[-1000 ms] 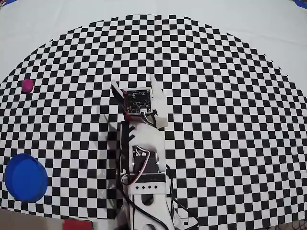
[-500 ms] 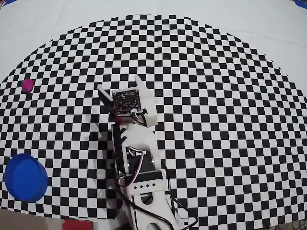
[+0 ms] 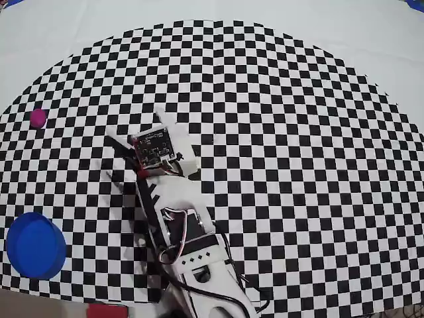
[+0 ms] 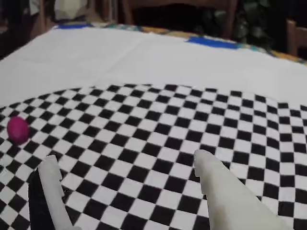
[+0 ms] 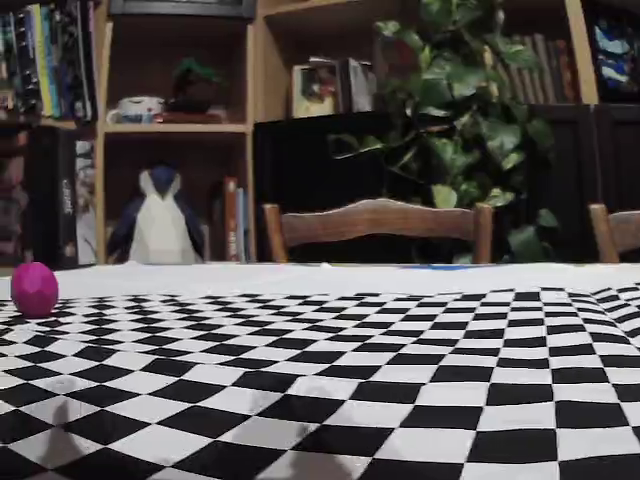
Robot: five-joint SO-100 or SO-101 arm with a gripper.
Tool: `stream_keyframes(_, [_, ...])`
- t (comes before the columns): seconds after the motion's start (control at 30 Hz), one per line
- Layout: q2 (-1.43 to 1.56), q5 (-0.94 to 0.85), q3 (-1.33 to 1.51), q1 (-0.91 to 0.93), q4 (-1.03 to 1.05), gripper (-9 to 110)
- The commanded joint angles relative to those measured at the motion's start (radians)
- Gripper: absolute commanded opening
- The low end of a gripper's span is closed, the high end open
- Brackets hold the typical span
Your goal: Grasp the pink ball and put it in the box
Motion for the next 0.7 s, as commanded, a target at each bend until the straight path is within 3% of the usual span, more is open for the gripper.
stream_keyframes(0.0, [-0.011, 0.009, 0.008, -0.021, -0.018, 33])
stream_keyframes(0.67, [-0.037, 0.02, 0.008, -0.216, -0.038, 33])
